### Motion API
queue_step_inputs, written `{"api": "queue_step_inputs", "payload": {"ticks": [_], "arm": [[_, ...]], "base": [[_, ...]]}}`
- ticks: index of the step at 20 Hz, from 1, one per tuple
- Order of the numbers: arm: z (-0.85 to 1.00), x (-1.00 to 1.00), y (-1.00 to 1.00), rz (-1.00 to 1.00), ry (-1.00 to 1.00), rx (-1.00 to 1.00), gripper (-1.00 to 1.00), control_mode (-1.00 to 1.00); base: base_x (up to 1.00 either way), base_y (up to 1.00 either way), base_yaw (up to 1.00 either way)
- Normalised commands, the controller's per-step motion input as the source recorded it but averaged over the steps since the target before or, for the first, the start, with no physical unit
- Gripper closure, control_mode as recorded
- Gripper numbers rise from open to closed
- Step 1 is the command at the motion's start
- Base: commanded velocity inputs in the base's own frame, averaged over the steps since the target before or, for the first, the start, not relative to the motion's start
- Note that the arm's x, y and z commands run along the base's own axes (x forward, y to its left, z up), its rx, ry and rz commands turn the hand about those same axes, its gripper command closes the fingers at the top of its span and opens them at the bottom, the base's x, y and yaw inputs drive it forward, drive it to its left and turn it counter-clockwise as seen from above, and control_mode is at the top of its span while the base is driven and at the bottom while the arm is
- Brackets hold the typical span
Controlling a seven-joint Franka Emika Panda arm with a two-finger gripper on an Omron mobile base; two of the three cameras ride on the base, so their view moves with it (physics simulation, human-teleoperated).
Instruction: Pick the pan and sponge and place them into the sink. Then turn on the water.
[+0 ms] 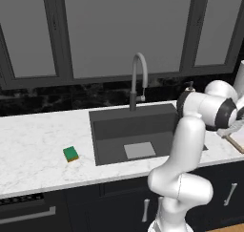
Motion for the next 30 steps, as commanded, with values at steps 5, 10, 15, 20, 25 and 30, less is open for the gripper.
{"api": "queue_step_inputs", "payload": {"ticks": [5,10,15,20,25,30], "arm": [[0.15,-0.1,1.0,0.32,-0.09,-0.2,1.0,-1.0],[0.39,0.05,1.0,0.32,-0.01,-0.21,1.0,-1.0],[0.29,0.1,0.81,0.33,-0.13,-0.02,1.0,-1.0],[0.11,0.13,0.72,0.37,-0.07,0.0,1.0,-1.0],[0.0,0.32,0.55,0.36,0.0,0.01,1.0,-1.0],[0.0,0.62,0.49,0.3,0.07,0.02,1.0,-1.0]], "base": [[0.0,0.0,0.0],[0.0,0.0,0.0],[0.0,0.0,0.0],[0.0,0.0,0.0],[0.0,0.0,0.0],[0.0,0.0,0.0]]}}
